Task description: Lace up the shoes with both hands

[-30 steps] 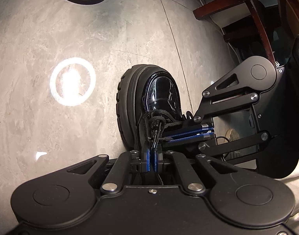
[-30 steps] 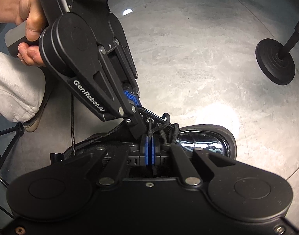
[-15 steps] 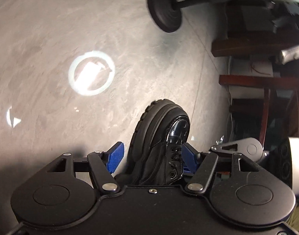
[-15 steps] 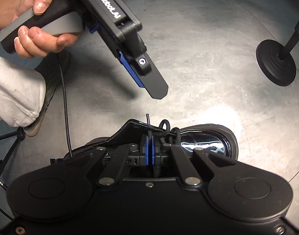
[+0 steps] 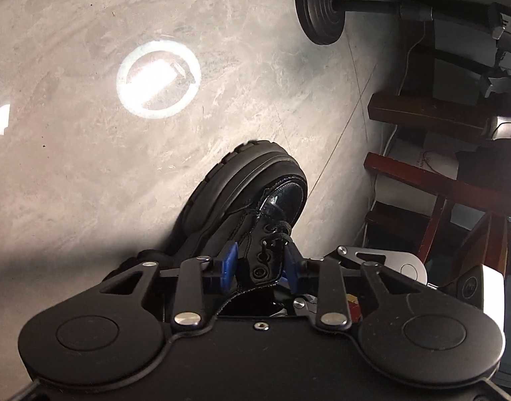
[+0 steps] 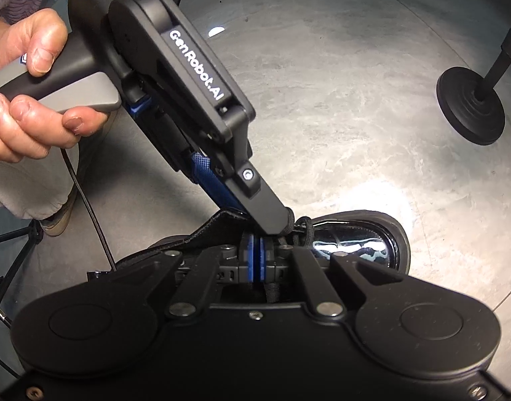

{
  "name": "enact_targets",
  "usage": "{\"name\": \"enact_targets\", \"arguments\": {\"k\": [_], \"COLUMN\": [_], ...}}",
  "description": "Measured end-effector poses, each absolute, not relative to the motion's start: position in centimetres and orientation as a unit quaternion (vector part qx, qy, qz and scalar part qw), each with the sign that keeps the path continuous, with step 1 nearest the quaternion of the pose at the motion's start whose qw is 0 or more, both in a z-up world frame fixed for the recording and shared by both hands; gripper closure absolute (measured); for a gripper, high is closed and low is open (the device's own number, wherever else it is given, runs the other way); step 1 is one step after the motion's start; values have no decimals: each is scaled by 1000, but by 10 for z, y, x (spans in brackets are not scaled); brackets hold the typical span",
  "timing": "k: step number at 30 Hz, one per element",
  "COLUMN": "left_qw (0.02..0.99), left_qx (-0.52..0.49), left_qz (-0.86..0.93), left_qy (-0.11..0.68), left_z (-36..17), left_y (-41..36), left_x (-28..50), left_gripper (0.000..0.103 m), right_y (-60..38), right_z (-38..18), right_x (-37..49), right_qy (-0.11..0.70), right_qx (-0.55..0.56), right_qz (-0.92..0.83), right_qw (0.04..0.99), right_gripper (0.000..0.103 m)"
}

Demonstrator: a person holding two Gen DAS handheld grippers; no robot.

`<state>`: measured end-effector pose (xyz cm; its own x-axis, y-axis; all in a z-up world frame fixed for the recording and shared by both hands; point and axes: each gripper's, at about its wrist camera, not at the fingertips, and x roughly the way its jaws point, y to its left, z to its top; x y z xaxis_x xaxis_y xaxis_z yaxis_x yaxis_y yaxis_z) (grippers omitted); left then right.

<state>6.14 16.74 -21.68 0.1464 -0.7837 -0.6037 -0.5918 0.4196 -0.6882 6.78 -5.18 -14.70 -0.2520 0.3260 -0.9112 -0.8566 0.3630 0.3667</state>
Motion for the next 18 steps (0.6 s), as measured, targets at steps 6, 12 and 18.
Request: {"name": "enact_targets", "arguments": {"k": [6, 12, 18], "left_qw": [536, 544, 550], "left_qx": [-573, -573, -568], "left_qz": [-73, -61, -44], "left_qy": [615, 610, 610], "left_z": [-218, -215, -217], "left_y": [175, 179, 184], "left_x": [52, 52, 50], "left_gripper": [92, 94, 100], "right_y": [-53, -54, -56], "right_z": [-147, -145, -143], "right_x": [68, 68, 66], "right_qy": [597, 597, 588], "right_qx": [-216, -209, -207], "right_qz": [518, 517, 525], "right_qw": [573, 576, 579], "right_gripper": [98, 88, 82]}}
